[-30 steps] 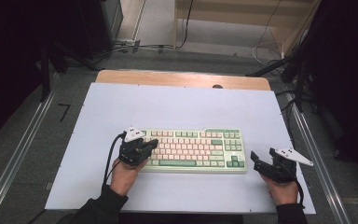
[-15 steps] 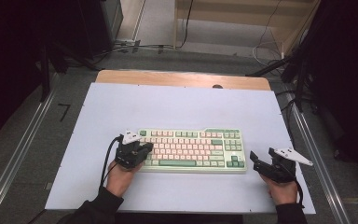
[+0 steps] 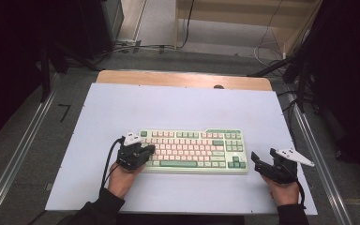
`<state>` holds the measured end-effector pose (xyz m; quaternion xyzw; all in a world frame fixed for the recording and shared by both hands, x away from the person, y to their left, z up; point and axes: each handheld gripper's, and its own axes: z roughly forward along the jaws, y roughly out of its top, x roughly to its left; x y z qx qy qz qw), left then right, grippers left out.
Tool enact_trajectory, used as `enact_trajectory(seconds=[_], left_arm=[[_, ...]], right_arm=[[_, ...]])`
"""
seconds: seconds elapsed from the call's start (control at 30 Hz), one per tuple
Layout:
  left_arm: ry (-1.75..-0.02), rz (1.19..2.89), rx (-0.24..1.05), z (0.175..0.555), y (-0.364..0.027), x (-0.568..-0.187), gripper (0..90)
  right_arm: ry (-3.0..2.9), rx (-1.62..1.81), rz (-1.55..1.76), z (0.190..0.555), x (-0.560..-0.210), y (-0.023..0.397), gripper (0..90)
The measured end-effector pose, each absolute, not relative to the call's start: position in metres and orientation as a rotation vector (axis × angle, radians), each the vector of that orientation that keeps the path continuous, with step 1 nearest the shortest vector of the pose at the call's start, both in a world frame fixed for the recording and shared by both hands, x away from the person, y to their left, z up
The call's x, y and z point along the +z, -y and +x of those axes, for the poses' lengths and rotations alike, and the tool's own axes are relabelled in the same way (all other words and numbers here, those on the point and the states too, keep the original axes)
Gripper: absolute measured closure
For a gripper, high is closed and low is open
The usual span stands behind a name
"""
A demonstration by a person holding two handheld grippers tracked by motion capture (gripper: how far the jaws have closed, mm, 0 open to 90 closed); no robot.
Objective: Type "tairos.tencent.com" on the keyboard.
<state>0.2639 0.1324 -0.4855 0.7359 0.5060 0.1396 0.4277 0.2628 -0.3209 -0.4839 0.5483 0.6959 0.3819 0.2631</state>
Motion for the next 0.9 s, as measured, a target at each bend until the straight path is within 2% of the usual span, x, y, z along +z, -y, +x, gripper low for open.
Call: enact_trajectory(seconds=[0.13, 0.17, 0.2, 0.27, 0.3, 0.37, 0.47, 0.57, 0.63, 0.67, 0.73, 0.9], left_arm=[[-1.217, 1.755, 0.39, 0.263, -0.14, -0.478, 46.9], [-1.222, 1.742, 0.387, 0.263, -0.142, -0.478, 46.9], [-1.229, 1.733, 0.371, 0.265, -0.144, -0.478, 43.1], [-1.251, 1.722, 0.358, 0.267, -0.147, -0.479, 42.6], [-1.273, 1.706, 0.413, 0.266, -0.148, -0.479, 40.7], [-1.286, 1.696, 0.437, 0.266, -0.148, -0.478, 39.5], [-1.311, 1.686, 0.461, 0.267, -0.148, -0.479, 30.8], [-1.328, 1.69, 0.471, 0.267, -0.147, -0.481, 28.6], [-1.326, 1.684, 0.455, 0.268, -0.146, -0.481, 27.6], [-1.331, 1.681, 0.453, 0.268, -0.146, -0.481, 27.5], [-1.334, 1.68, 0.45, 0.268, -0.146, -0.482, 27.5], [-1.337, 1.684, 0.463, 0.266, -0.145, -0.483, 27.3]], right_arm=[[-1.888, 1.046, 1.472, 0.262, -0.482, 0.318, 21.8], [-1.888, 1.046, 1.472, 0.262, -0.482, 0.318, 21.8], [-1.891, 1.049, 1.468, 0.262, -0.482, 0.317, 21.8], [-1.901, 1.056, 1.454, 0.263, -0.481, 0.313, 21.8], [-1.908, 1.059, 1.447, 0.265, -0.481, 0.308, 22.5], [-1.916, 1.065, 1.444, 0.267, -0.481, 0.305, 23.2], [-1.955, 1.11, 1.416, 0.272, -0.478, 0.288, 28.3], [-1.987, 1.125, 1.379, 0.275, -0.476, 0.277, 31.7], [-2.023, 1.143, 1.338, 0.277, -0.476, 0.264, 37.1], [-2.061, 1.164, 1.299, 0.28, -0.475, 0.25, 43.1], [-2.077, 1.173, 1.286, 0.281, -0.474, 0.243, 46.6], [-2.178, 1.22, 1.233, 0.29, -0.473, 0.212, 69.2]])
